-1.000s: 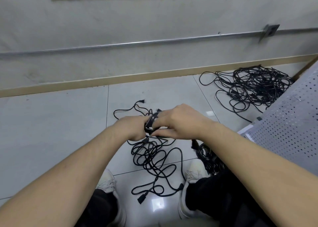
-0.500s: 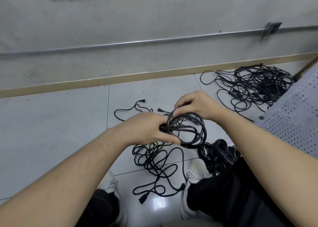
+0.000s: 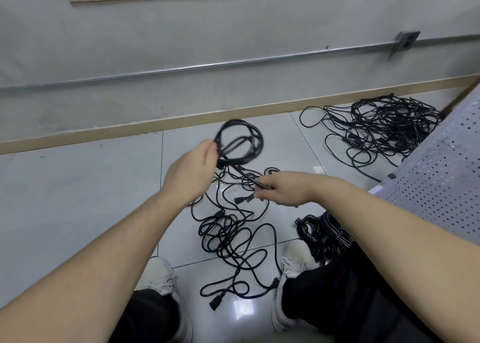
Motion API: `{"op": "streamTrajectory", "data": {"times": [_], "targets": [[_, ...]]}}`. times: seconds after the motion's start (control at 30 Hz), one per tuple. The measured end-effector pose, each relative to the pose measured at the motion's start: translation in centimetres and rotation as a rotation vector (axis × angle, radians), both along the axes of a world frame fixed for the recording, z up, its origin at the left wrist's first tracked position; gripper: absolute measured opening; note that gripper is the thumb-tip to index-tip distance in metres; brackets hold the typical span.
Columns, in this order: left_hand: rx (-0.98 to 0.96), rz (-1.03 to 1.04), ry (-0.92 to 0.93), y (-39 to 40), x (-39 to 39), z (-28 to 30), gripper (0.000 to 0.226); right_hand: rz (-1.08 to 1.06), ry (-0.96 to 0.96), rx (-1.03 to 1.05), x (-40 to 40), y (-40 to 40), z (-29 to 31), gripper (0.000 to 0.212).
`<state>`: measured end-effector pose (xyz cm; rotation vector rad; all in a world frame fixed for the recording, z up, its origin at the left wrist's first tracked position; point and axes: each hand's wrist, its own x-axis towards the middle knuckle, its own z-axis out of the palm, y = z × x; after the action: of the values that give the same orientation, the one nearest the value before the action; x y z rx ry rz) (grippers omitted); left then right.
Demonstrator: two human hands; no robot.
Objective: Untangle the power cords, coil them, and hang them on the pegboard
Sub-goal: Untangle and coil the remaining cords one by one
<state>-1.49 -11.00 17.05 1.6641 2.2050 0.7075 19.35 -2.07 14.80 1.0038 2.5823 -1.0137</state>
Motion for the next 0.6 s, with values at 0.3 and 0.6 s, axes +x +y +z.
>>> {"op": "streamTrajectory", "data": {"times": [0.3, 0.6], "targets": [[-0.134, 0.176, 0.242, 1.0, -0.9, -1.1, 0.042, 0.312, 0.187, 0.55, -1.8, -3.8, 2.9, 0.03], [-0.264, -0.146, 0.335, -0.2, 2.8, 0.7, 0.057, -0.159, 0.54, 0.4, -1.1, -0.8, 2.7, 0.036]]}}
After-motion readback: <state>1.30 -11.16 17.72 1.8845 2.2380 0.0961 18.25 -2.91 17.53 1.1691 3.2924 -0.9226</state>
